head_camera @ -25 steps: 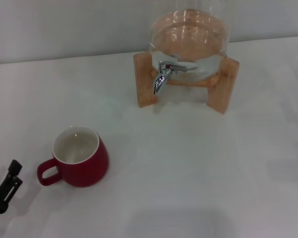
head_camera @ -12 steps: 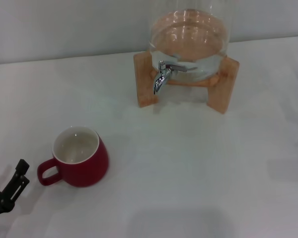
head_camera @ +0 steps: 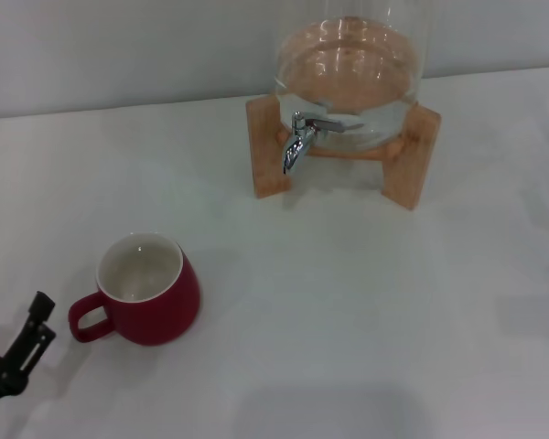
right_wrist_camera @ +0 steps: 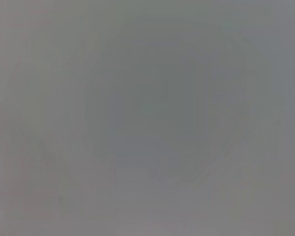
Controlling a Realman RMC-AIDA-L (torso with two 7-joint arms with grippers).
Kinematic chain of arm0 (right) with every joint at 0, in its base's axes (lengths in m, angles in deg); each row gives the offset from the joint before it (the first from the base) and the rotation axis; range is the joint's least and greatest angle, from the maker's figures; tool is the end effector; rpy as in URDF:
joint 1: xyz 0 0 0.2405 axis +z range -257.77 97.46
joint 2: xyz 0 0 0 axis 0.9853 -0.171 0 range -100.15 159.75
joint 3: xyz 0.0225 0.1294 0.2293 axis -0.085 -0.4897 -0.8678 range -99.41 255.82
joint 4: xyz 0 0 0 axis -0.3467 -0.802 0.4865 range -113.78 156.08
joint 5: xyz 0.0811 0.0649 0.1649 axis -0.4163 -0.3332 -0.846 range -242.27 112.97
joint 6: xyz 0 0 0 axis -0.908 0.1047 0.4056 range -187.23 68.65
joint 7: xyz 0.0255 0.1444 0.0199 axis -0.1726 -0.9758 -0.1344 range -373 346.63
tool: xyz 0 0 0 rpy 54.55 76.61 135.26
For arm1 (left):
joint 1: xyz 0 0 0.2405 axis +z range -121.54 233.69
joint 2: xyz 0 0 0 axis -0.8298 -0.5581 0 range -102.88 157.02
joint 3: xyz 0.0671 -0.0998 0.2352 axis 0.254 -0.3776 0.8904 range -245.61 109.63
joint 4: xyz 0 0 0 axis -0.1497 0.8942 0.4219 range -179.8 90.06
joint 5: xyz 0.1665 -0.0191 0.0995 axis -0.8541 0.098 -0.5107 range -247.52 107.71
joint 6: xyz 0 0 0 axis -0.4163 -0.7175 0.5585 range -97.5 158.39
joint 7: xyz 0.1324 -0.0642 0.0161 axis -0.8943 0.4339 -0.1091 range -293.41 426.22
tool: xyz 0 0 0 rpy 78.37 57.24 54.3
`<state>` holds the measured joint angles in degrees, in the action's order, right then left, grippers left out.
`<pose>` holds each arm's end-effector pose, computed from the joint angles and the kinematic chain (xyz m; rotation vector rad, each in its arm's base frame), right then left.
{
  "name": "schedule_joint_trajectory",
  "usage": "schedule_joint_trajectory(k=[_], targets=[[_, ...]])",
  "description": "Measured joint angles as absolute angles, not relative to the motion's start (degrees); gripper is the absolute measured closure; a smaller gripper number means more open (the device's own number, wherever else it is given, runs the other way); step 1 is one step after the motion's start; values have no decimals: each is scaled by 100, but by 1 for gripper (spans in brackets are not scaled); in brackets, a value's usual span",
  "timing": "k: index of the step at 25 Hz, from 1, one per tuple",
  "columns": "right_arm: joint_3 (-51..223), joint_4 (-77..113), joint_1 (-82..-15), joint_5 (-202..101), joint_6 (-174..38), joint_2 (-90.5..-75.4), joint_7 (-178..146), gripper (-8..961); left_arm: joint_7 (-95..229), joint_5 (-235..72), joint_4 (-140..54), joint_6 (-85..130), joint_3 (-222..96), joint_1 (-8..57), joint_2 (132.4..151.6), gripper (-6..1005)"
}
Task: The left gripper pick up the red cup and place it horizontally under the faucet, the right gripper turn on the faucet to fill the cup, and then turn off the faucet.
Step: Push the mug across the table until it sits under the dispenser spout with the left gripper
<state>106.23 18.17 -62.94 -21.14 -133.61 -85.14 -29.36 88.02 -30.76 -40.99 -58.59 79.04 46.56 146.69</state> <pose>0.4081 0.2739 0.0829 -1.2908 0.5563 0.5800 -0.3367 0.2065 -0.0326 -1.8357 -0.5788 -0.9165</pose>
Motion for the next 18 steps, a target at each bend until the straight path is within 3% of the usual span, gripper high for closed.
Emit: schedule_joint_trajectory(k=[18], targets=[[10590,1745,-6375,-2134,-13382,-8498,-2935,78,8673,-3292,-3851,-5865,7905,4915,14674,135]])
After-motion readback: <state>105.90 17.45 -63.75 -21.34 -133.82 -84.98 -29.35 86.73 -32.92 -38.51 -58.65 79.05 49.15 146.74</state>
